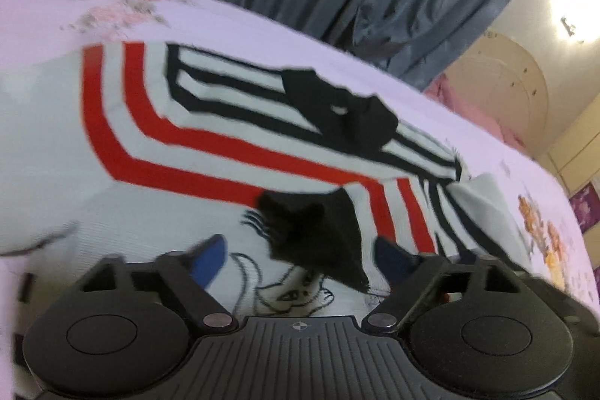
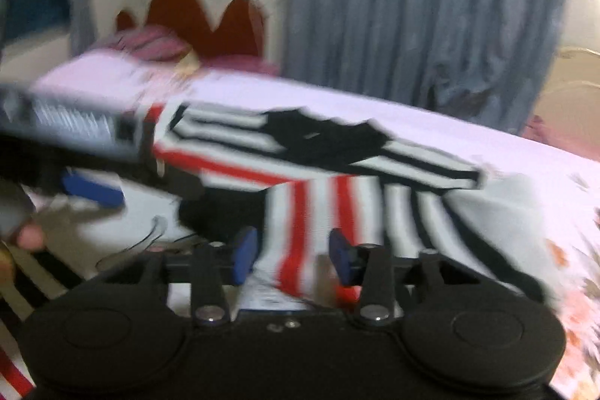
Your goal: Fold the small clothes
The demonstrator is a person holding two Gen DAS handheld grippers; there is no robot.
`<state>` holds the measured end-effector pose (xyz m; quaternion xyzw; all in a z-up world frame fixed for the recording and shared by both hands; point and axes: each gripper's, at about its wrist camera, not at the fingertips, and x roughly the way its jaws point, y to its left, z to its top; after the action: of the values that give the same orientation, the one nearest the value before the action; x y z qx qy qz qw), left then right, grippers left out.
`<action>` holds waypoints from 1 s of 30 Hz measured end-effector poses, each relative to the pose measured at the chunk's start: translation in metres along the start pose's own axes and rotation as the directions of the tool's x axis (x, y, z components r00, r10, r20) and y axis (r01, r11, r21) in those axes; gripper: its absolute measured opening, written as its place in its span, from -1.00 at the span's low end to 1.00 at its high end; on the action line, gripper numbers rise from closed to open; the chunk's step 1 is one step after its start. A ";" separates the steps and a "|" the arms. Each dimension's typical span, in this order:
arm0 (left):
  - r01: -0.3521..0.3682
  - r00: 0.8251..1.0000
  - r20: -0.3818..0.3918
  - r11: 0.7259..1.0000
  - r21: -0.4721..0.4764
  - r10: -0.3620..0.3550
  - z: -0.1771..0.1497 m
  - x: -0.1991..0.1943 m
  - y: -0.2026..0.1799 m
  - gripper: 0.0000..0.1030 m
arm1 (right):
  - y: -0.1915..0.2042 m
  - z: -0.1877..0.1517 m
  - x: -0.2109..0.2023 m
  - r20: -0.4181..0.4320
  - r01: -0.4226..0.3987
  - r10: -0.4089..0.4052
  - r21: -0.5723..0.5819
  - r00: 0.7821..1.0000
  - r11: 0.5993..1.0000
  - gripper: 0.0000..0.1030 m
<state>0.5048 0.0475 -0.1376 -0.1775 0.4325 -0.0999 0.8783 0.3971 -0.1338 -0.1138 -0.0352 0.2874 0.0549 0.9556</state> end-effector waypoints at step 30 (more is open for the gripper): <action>-0.217 0.969 0.148 0.967 0.132 0.197 0.006 0.010 -0.001 -0.86 | -0.161 -0.037 -0.006 -0.125 0.114 -0.072 0.374 0.990 0.920 -0.47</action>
<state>0.5150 0.0444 -0.1410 -0.0724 0.3805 -0.0269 0.9215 0.3918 -0.2978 -0.1353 0.1340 0.3423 -0.0493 0.9287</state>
